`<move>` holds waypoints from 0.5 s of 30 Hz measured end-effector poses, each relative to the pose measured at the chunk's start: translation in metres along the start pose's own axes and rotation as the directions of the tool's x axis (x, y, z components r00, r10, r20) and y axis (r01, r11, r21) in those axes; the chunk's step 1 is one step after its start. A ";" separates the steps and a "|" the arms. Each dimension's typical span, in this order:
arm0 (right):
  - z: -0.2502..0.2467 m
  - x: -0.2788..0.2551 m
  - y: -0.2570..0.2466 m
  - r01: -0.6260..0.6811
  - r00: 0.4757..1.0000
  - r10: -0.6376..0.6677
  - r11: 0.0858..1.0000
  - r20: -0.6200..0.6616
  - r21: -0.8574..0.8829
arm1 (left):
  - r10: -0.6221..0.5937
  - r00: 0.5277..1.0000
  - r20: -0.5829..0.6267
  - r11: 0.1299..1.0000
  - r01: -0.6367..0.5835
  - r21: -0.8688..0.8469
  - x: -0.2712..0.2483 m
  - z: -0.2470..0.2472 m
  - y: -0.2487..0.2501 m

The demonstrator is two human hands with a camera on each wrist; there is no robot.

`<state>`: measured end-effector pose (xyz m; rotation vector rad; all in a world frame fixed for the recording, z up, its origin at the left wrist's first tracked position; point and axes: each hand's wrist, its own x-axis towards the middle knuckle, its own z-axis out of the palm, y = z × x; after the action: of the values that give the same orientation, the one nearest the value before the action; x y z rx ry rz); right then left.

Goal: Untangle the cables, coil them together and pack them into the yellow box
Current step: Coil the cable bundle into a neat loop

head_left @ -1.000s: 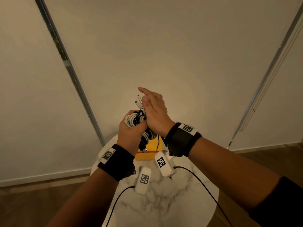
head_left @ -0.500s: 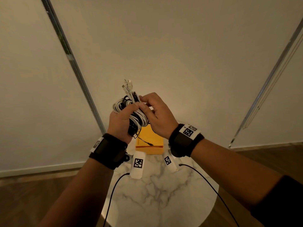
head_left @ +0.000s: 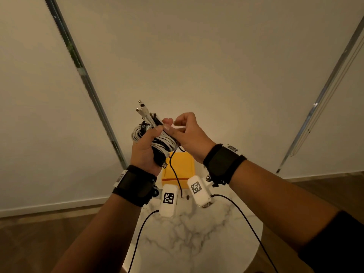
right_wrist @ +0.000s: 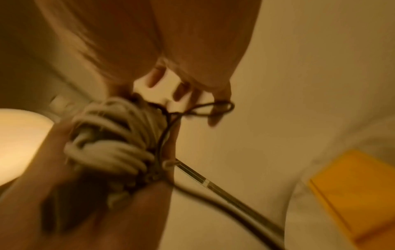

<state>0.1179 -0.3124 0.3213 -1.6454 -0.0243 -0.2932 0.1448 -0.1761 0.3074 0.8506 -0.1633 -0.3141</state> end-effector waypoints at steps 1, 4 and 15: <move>-0.001 0.000 0.000 -0.100 0.995 0.099 0.994 0.020 0.040 | 0.010 1.000 -0.014 1.000 -0.010 -0.004 0.001 0.000 0.000; 0.000 -0.005 0.003 -0.285 0.948 0.260 0.950 0.181 0.126 | 0.045 0.999 -0.027 0.999 -0.045 -0.005 0.005 0.000 0.001; -0.009 -0.004 0.018 -0.364 0.914 0.295 0.900 0.278 0.242 | 0.263 0.942 -0.208 0.962 -0.273 -0.024 0.019 -0.002 0.031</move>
<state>0.1162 -0.3225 0.3033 -1.3548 0.0340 0.1644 0.1695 -0.1617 0.3302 0.7920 -0.0782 0.0255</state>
